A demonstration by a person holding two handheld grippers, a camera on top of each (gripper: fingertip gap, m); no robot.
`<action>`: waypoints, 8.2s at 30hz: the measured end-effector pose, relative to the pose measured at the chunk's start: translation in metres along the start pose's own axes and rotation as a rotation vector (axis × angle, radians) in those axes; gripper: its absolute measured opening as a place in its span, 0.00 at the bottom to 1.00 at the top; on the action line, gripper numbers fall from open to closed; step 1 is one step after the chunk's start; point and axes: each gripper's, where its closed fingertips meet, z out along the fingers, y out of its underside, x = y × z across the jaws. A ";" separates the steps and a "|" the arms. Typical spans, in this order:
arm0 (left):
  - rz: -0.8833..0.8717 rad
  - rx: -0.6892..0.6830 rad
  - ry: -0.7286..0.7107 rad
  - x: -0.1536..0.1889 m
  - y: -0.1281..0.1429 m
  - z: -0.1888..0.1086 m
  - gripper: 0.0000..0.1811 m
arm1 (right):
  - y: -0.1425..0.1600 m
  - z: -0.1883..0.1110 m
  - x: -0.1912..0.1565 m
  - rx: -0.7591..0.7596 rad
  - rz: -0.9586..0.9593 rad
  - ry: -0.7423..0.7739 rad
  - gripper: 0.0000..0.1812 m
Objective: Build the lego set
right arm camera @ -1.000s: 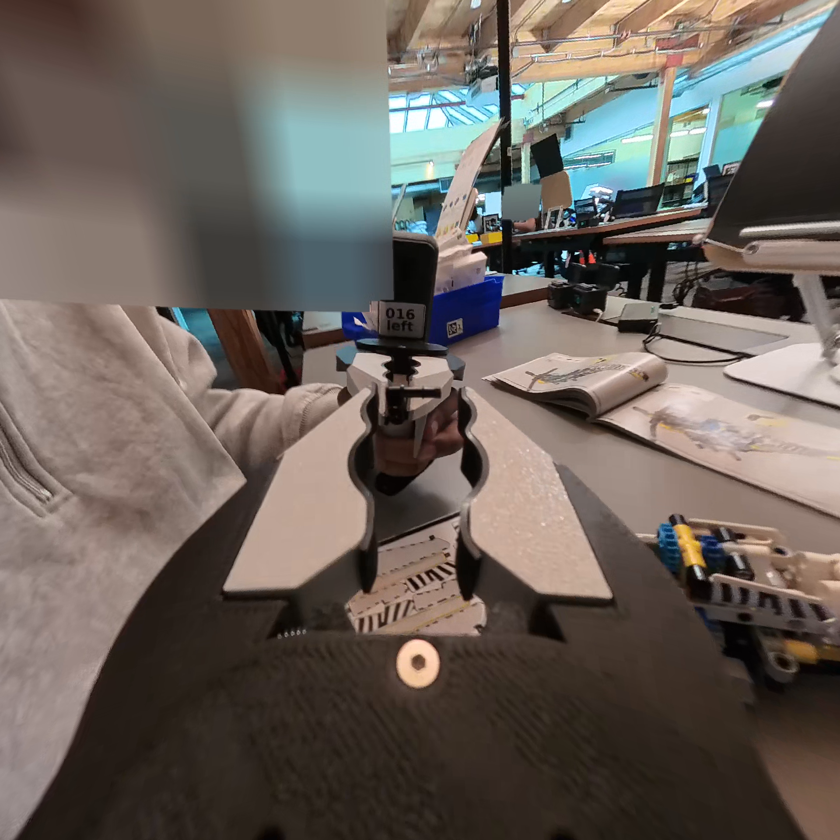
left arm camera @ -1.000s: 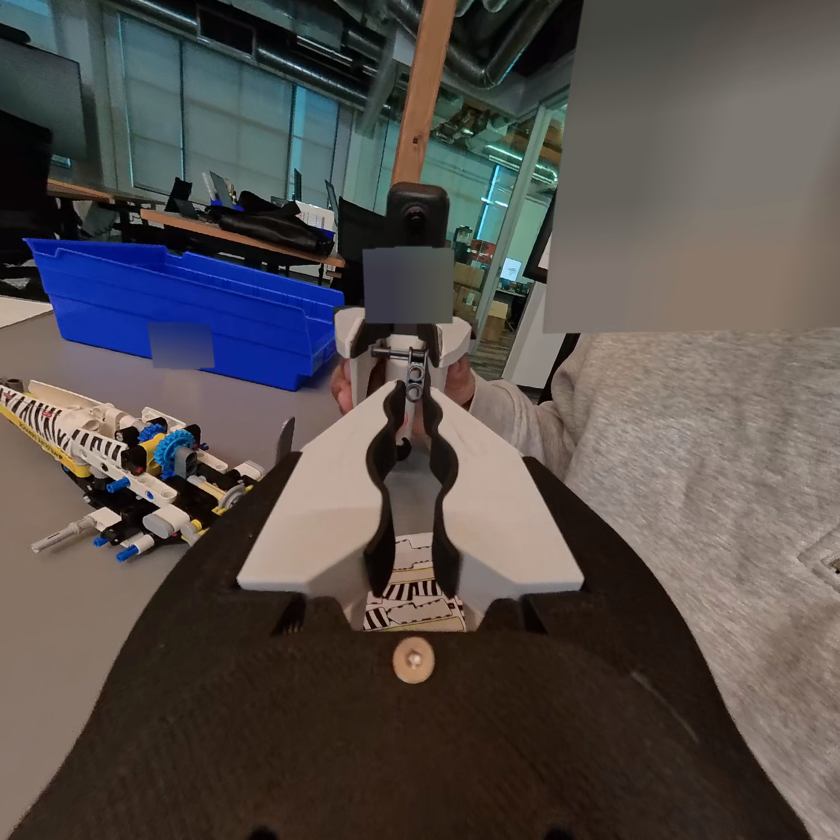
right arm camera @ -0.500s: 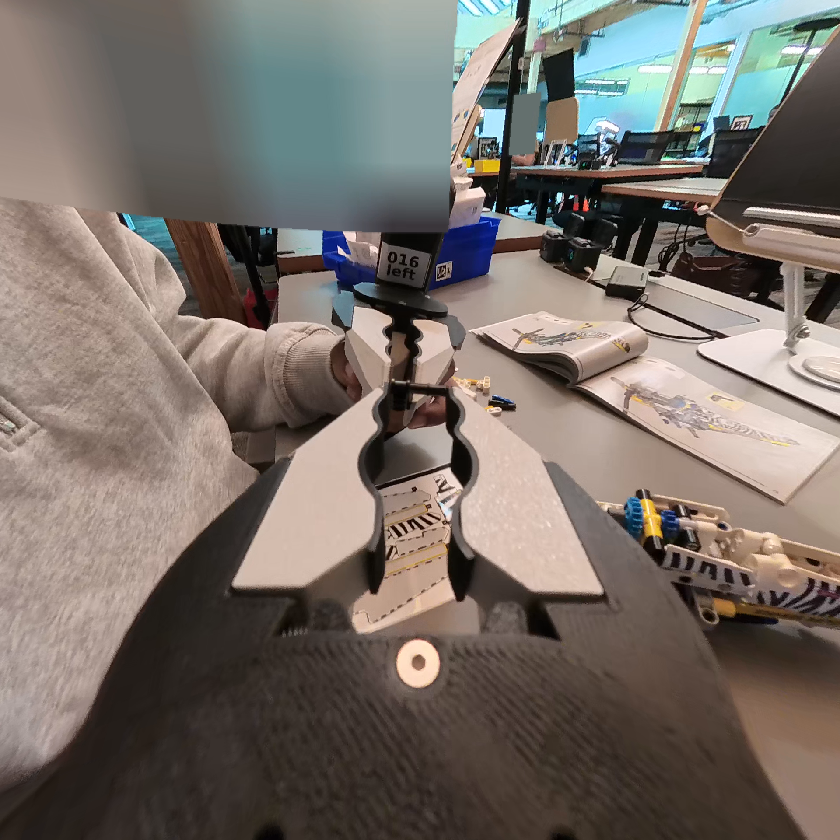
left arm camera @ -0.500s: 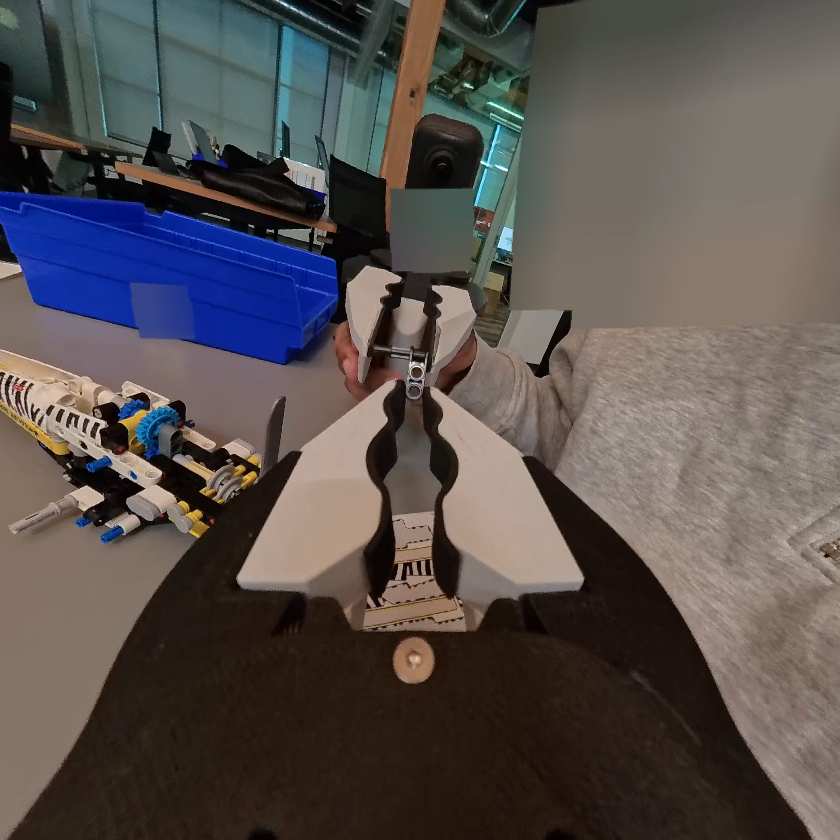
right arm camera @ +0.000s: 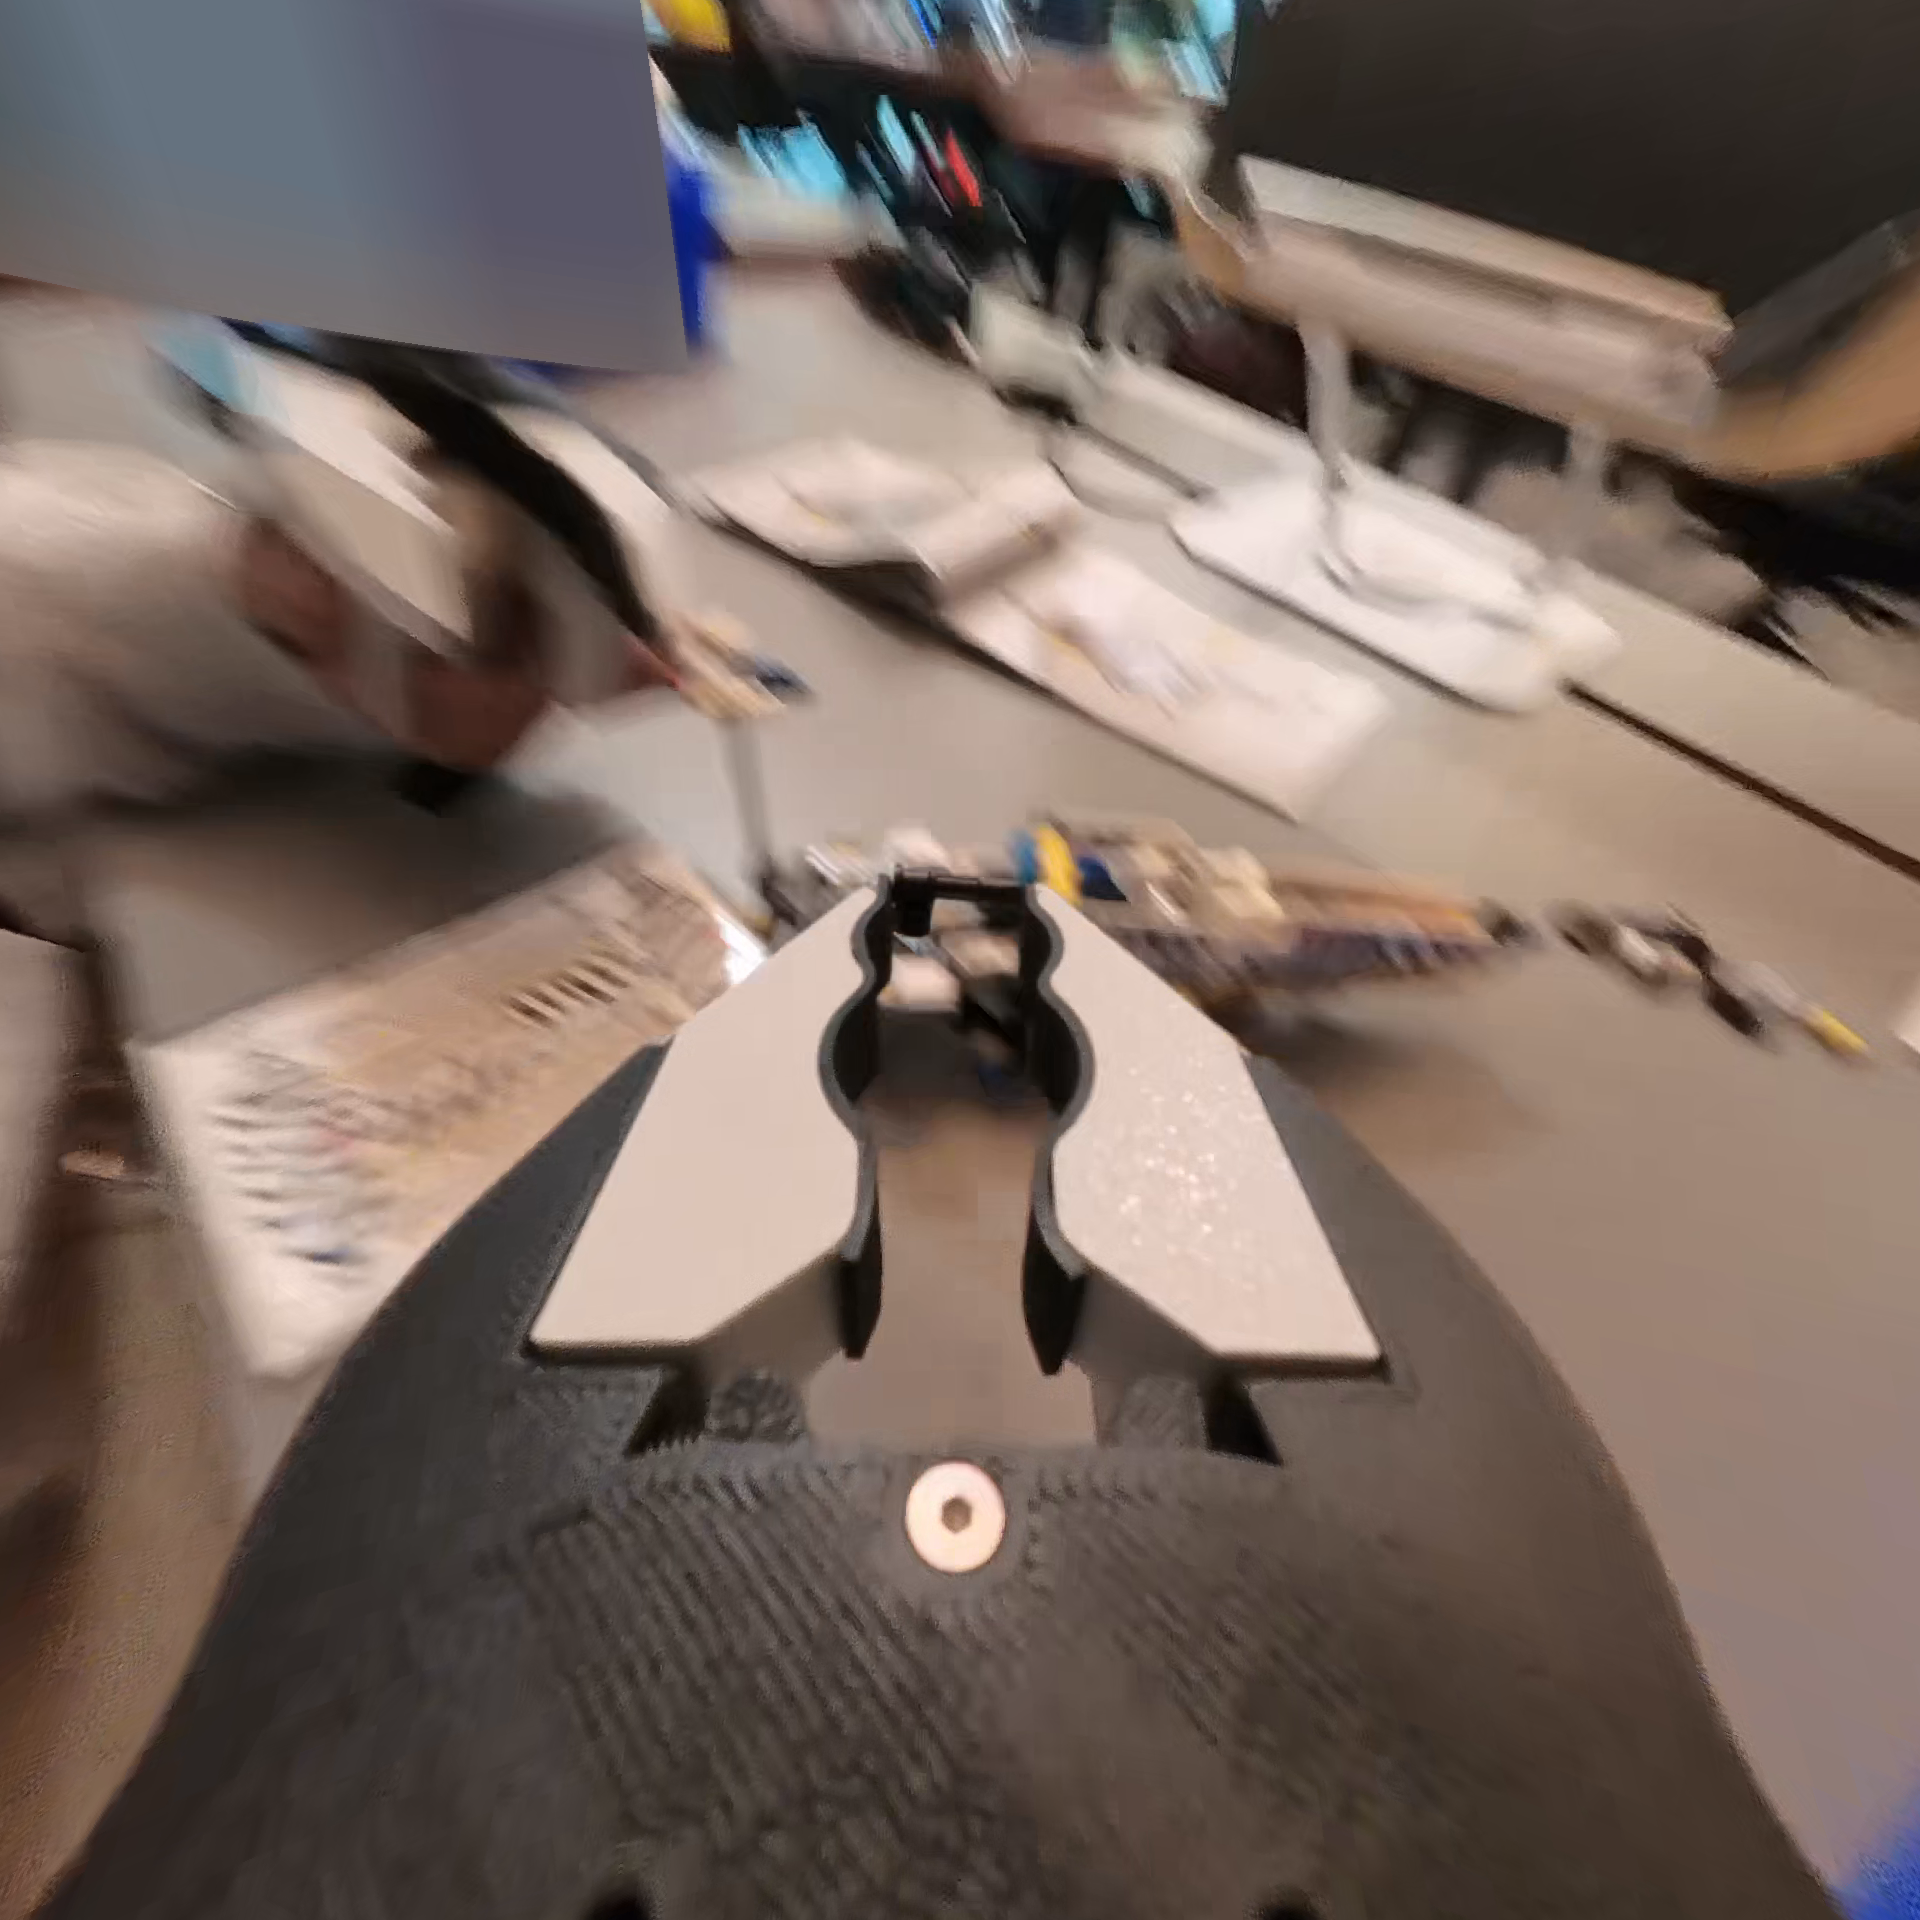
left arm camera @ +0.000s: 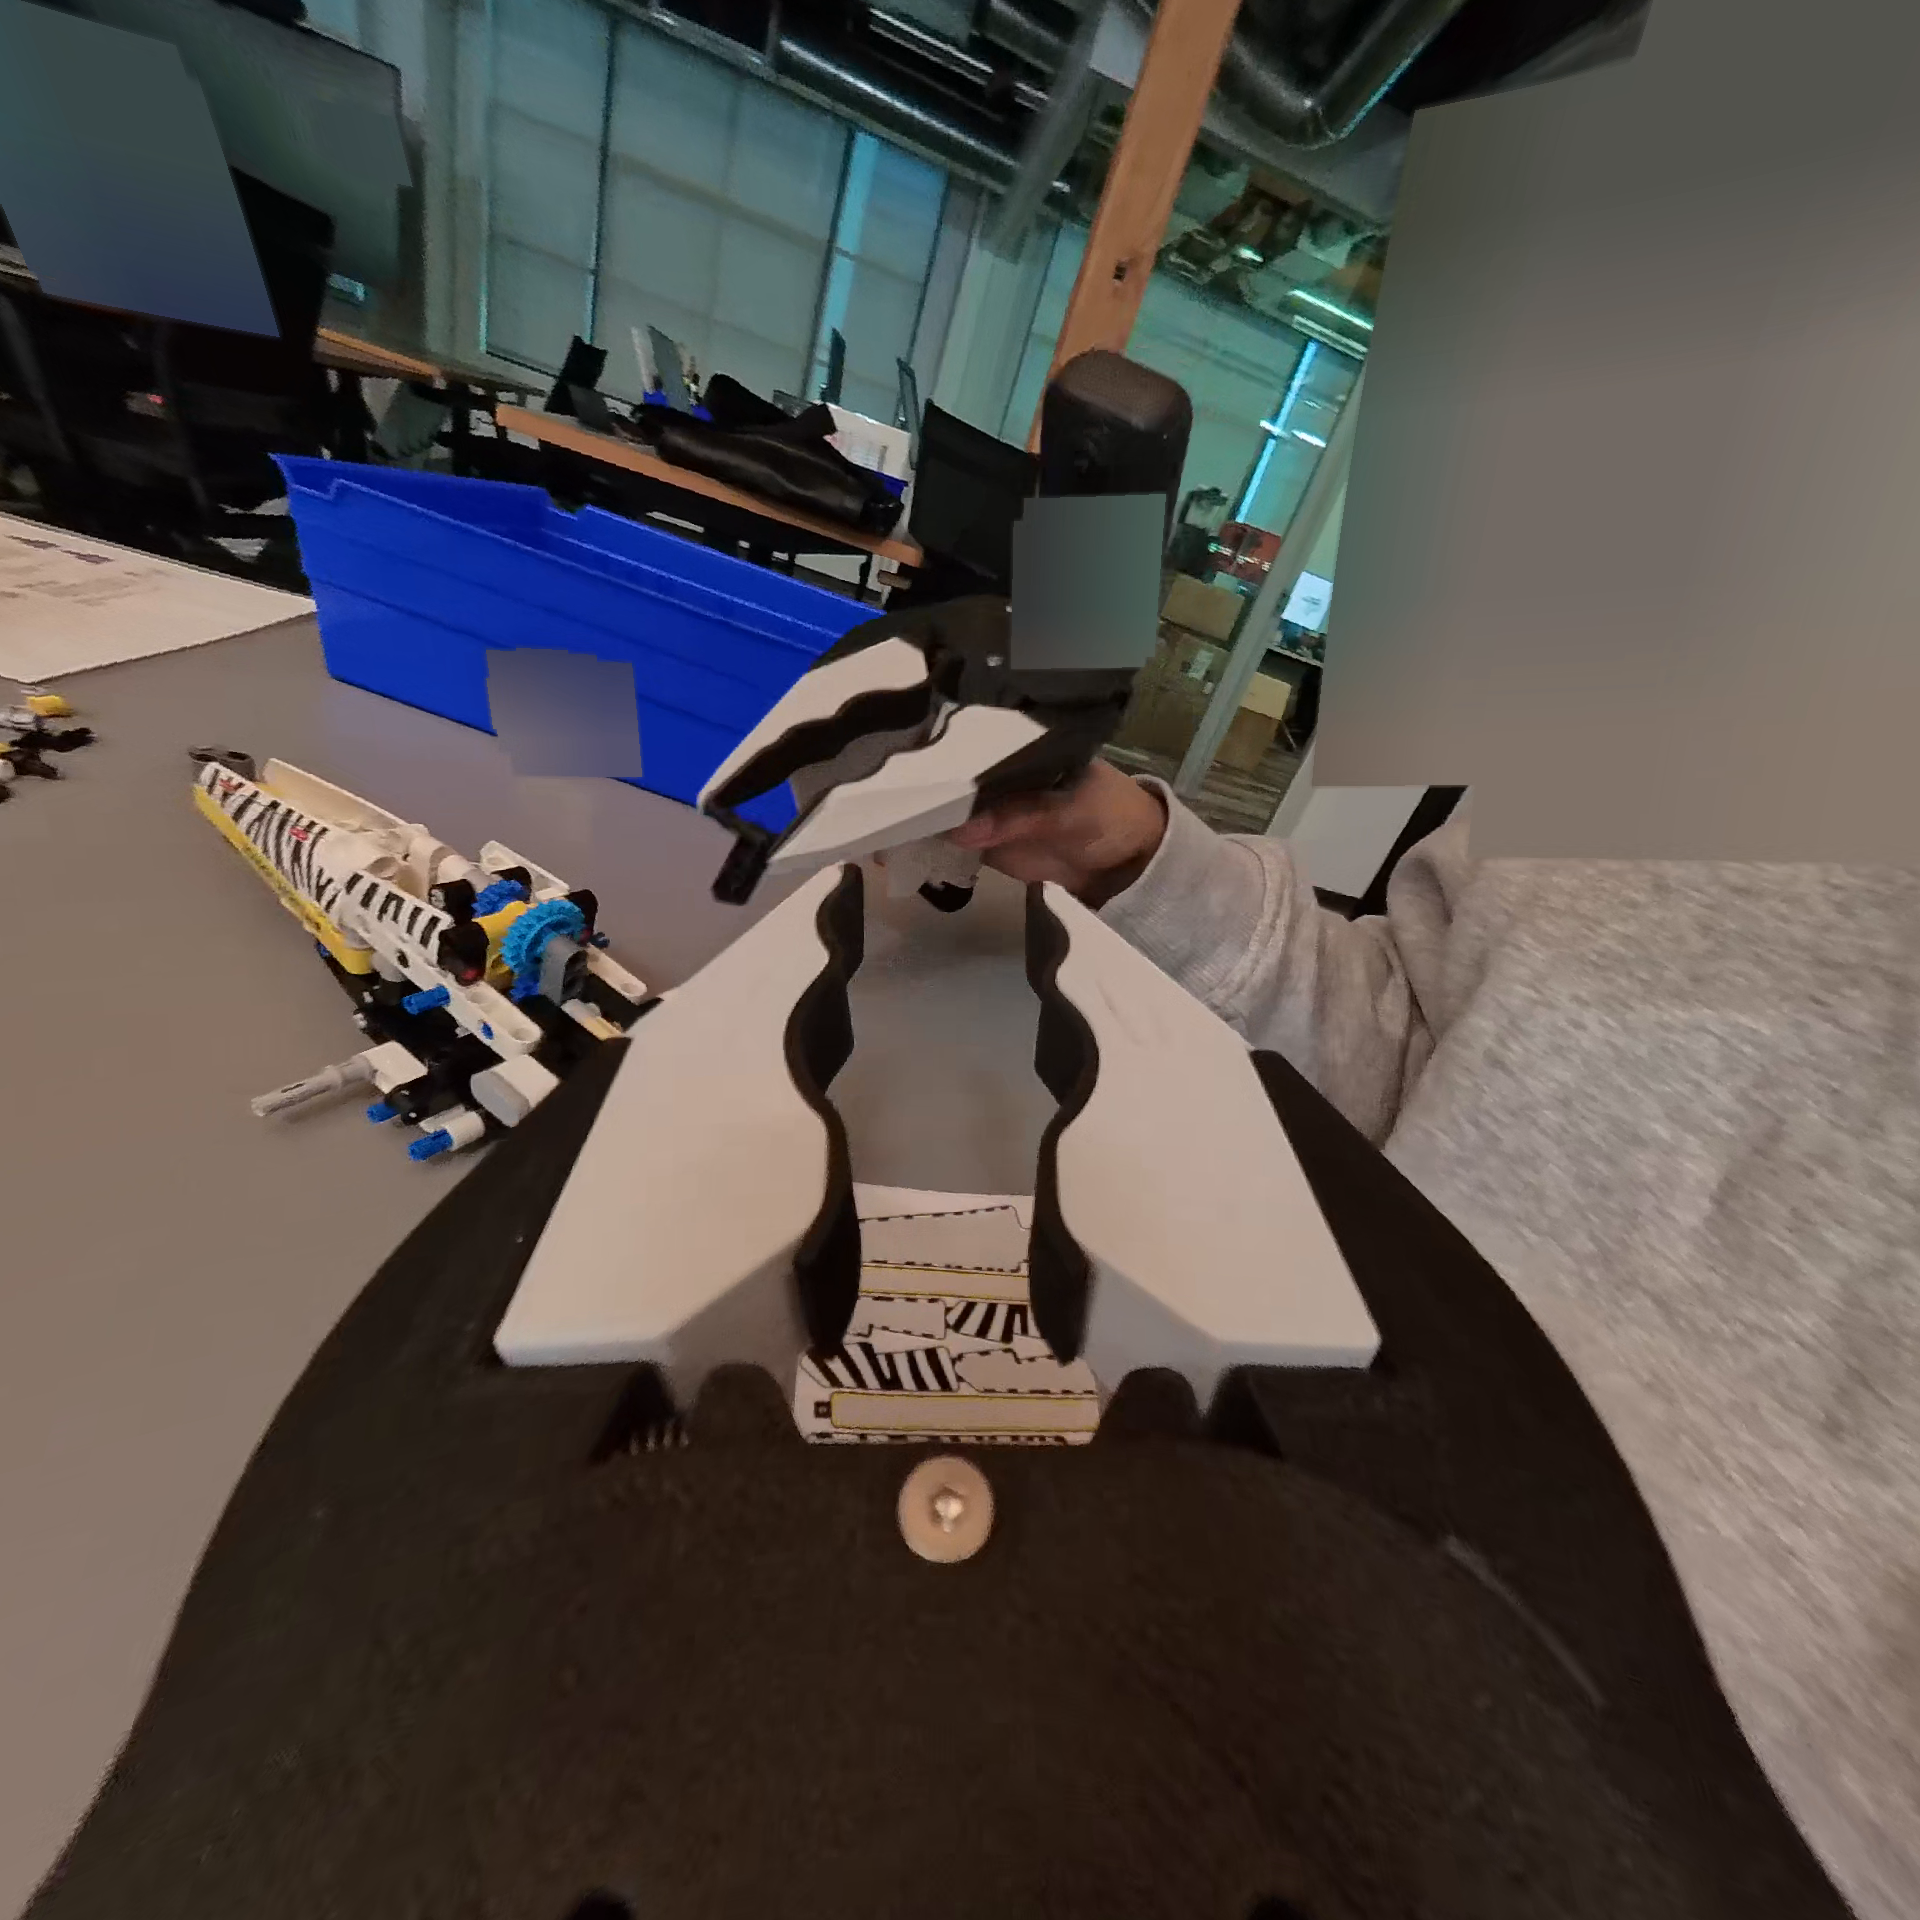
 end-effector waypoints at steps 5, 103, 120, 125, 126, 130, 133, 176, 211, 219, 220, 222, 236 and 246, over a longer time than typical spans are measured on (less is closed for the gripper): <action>-0.004 0.005 -0.019 -0.004 0.000 0.000 0.15 | 0.029 0.012 0.019 -0.127 -0.068 0.063 0.12; -0.019 -0.030 -0.029 -0.007 0.008 0.003 0.14 | 0.079 -0.012 0.026 -0.543 0.073 0.074 0.13; -0.018 -0.031 -0.039 -0.009 0.008 0.003 0.13 | 0.082 -0.001 0.027 -0.553 0.134 0.076 0.03; -0.029 -0.010 -0.070 -0.015 0.005 0.000 0.13 | 0.029 -0.001 0.034 -0.154 0.271 0.142 0.02; -0.027 0.003 -0.079 -0.016 0.002 -0.001 0.13 | 0.019 -0.002 0.033 -0.077 0.323 0.130 0.02; -0.132 0.098 -0.089 -0.022 -0.010 -0.001 0.12 | -0.044 -0.010 -0.003 0.313 0.472 -0.139 0.02; -0.256 0.175 -0.016 -0.016 -0.017 0.004 0.12 | -0.077 -0.019 -0.023 0.553 0.554 -0.264 0.02; -0.407 0.201 0.266 0.017 -0.019 0.002 0.02 | -0.086 -0.036 -0.068 0.215 -0.515 -0.070 0.12; -0.438 0.185 0.342 0.028 -0.020 0.002 0.16 | -0.060 -0.018 -0.078 -0.098 -1.133 -0.133 0.02; -0.163 0.091 -0.098 -0.022 -0.009 0.005 0.27 | -0.008 -0.016 -0.003 -0.477 -1.290 -0.065 0.02; -0.115 0.033 -0.184 -0.033 -0.003 0.007 0.28 | 0.001 -0.014 0.005 -0.532 -1.327 -0.076 0.02; -0.052 -0.072 -0.311 -0.051 0.004 0.012 0.36 | 0.017 -0.009 0.017 -0.623 -1.384 -0.120 0.02; -0.259 -0.163 -0.223 -0.087 -0.004 0.018 0.27 | 0.035 0.008 0.035 -0.876 -1.629 -0.352 0.02; -0.270 -0.415 -0.328 -0.136 0.030 0.023 0.26 | 0.037 0.018 0.043 -0.880 -1.615 -0.422 0.02</action>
